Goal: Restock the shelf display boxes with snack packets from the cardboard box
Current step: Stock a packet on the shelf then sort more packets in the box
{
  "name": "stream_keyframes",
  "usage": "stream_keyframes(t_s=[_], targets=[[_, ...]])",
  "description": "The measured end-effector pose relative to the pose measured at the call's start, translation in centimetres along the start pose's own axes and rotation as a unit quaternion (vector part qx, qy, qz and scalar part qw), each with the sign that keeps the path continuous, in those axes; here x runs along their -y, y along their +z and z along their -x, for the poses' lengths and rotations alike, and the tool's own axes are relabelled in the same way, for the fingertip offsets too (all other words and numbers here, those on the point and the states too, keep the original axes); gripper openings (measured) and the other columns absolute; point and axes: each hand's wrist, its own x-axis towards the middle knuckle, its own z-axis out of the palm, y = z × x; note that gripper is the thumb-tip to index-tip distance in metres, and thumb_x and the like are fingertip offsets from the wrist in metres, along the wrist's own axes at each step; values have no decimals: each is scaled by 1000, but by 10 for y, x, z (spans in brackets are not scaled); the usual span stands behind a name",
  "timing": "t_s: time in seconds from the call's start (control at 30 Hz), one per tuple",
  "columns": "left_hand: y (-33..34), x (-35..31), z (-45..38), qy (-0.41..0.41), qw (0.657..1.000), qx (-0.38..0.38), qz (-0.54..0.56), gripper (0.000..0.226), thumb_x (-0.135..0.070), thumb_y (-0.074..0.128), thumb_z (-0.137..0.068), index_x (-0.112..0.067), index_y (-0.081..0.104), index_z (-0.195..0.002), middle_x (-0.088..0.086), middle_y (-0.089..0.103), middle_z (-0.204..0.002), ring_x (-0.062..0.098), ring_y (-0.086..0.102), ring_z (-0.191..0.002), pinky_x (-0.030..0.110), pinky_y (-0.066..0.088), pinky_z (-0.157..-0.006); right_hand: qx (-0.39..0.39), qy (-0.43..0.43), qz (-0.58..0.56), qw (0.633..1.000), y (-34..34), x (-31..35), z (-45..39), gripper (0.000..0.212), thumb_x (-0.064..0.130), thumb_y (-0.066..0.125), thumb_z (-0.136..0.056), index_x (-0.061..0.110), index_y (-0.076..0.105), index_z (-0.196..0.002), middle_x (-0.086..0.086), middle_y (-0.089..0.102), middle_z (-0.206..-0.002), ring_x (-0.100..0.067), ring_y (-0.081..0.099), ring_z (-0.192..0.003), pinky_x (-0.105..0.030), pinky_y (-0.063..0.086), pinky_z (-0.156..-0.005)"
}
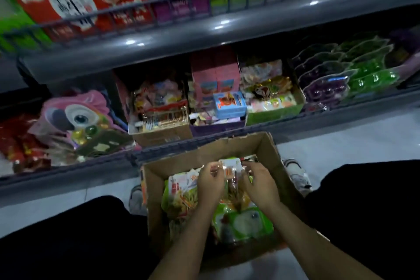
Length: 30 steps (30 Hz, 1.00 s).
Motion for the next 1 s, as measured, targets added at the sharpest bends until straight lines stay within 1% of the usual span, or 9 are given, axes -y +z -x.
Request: stream_keyframes(t_s=[0.17, 0.3, 0.5, 0.57, 0.63, 0.73, 0.8, 0.9, 1.0], targets=[[22, 48, -8, -61, 992, 69, -89, 22, -25, 51, -93, -11, 64, -104, 4, 65, -104, 22, 60, -98, 22, 36, -70, 66, 73, 23, 995, 34, -38, -5, 34, 21, 54, -90, 9, 59, -122, -13, 59, -122, -29, 54, -113, -35, 44, -94], [32, 78, -11, -100, 977, 134, -136, 31, -30, 46, -97, -9, 64, -110, 9, 65, -112, 23, 58, -101, 21, 33, -70, 146, 137, 30, 979, 55, -65, -3, 34, 22, 57, -90, 7, 60, -120, -17, 62, -117, -30, 58, -109, -32, 45, -91], [39, 110, -8, -155, 958, 210, -116, 23, -9, 53, -94, 4, 62, -112, 11, 63, -110, 16, 52, -91, 19, 37, -60, 244, 194, 44, 949, 64, -87, 8, 28, 19, 56, -91, 4, 64, -114, -16, 60, -123, -26, 54, -115, -25, 39, -97], [39, 113, -5, -191, 953, 214, -101, 18, -5, 55, -93, 2, 62, -108, 9, 59, -101, 18, 52, -90, 20, 40, -61, 255, 194, 57, 945, 66, -91, 10, 30, 18, 56, -91, 8, 63, -118, -15, 53, -129, -25, 49, -119, -20, 34, -100], [40, 119, -5, -212, 948, 212, -104, 5, -1, 58, -89, -5, 61, -89, 11, 59, -88, 20, 54, -87, 23, 41, -68, 253, 189, 69, 946, 67, -94, 11, 31, 18, 59, -90, 12, 62, -120, -15, 44, -135, -25, 45, -124, -17, 29, -102], [40, 123, -4, -244, 938, 223, -106, 27, 1, 65, -84, -14, 50, -67, 3, 56, -71, 15, 53, -68, 18, 43, -54, 242, 184, 82, 949, 67, -99, 10, 29, 16, 61, -88, 13, 64, -117, -13, 40, -137, -24, 44, -123, -14, 27, -100], [39, 122, -3, -265, 929, 237, -103, 28, 0, 67, -83, -14, 49, -67, 7, 56, -74, 12, 49, -63, 14, 40, -47, 227, 179, 90, 953, 66, -99, 10, 26, 13, 61, -87, 14, 66, -112, -12, 43, -134, -24, 45, -121, -11, 26, -96], [35, 117, -8, -276, 929, 235, -79, 23, -7, 63, -87, -11, 52, -68, 8, 53, -69, 14, 47, -61, 24, 40, -57, 210, 183, 97, 955, 64, -99, 7, 21, 16, 64, -84, 18, 70, -105, -7, 50, -126, -22, 44, -120, -12, 24, -93], [21, 105, -12, -300, 930, 212, -5, 12, -19, 64, -88, -8, 58, -87, 7, 59, -79, 17, 56, -66, 26, 48, -60, 236, 203, 81, 947, 59, -91, 3, 6, 22, 68, -81, 19, 72, -77, -7, 64, -108, -24, 54, -110, -23, 37, -92]])
